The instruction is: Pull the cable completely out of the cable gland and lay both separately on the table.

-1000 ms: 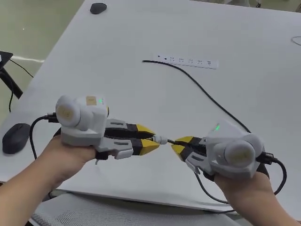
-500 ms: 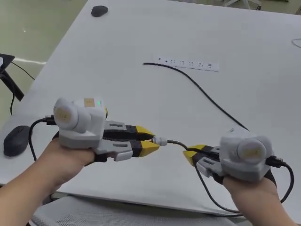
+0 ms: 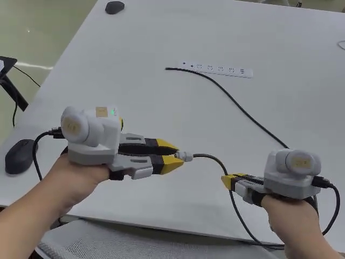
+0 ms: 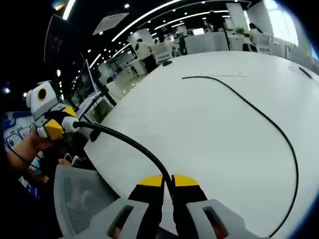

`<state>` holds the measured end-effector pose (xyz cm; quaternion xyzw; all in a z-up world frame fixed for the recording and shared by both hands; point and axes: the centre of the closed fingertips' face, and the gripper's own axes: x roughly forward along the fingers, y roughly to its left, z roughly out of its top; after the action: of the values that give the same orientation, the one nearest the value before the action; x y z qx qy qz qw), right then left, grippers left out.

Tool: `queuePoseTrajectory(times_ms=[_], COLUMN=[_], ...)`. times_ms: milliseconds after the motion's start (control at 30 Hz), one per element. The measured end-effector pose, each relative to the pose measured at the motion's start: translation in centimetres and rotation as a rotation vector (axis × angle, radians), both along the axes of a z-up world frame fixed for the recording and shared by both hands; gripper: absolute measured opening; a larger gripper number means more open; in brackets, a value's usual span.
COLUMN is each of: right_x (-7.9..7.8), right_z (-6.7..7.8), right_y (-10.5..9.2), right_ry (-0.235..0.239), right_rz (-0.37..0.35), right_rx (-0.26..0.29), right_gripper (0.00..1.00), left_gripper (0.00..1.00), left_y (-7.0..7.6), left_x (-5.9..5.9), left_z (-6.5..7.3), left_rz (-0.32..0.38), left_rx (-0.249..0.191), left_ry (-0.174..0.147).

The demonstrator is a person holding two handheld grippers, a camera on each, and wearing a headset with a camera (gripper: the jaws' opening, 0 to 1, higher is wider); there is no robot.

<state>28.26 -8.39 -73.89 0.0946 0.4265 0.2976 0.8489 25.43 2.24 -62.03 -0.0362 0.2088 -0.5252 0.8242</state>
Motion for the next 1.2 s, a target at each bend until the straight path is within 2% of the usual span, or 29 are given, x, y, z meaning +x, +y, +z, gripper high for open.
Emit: queuePoseTrajectory(times_ms=[133,300,467,700,800,867,933,1067,1133,1200], right_x=[-0.1,-0.3,-0.2,-0.1,-0.1,0.1,0.0,0.4,0.7,0.8], right_z=[-1.0,-1.5,-1.3,-1.0,-1.0,-0.8,-0.7,0.5,1.5,2.2], right_y=[-0.8,-1.1,-1.0,-1.2,-1.2,-1.2,-1.3,-1.1,-0.7,-0.3], right_ry=[0.069,0.087,0.058,0.045,0.024,-0.017,-0.030,-0.062,-0.084,-0.099], right_rz=[-0.067,-0.083,-0.066,-0.070,-0.039,-0.008,0.016,0.030,0.044,0.072], right_rx=[0.034,0.040,0.025,0.050,0.033,0.003,-0.019,0.009,0.042,0.043], right_gripper=[0.00,0.00,0.01,0.02,0.02,0.03,0.03,0.14,0.15,0.18], left_gripper=[0.14,0.14,0.14,0.15,0.15,0.15,0.15,0.15,0.15,0.15], left_y=[0.0,-0.1,0.0,0.0,0.0,0.0,0.1,0.1,0.1,0.1], left_x=[0.0,0.0,0.1,0.4,0.4,0.6,0.7,0.9,0.9,1.0], left_z=[0.1,0.0,0.1,0.2,0.2,0.2,0.2,0.1,0.1,-0.2], left_rz=[0.001,-0.001,0.002,0.009,0.010,0.017,0.017,0.021,0.024,0.026], left_rx=[-0.003,-0.001,-0.004,-0.007,-0.005,0.000,-0.002,0.003,0.003,0.009], left_ry=[-0.001,-0.001,0.001,0.002,0.002,0.000,0.003,0.004,0.005,0.012])
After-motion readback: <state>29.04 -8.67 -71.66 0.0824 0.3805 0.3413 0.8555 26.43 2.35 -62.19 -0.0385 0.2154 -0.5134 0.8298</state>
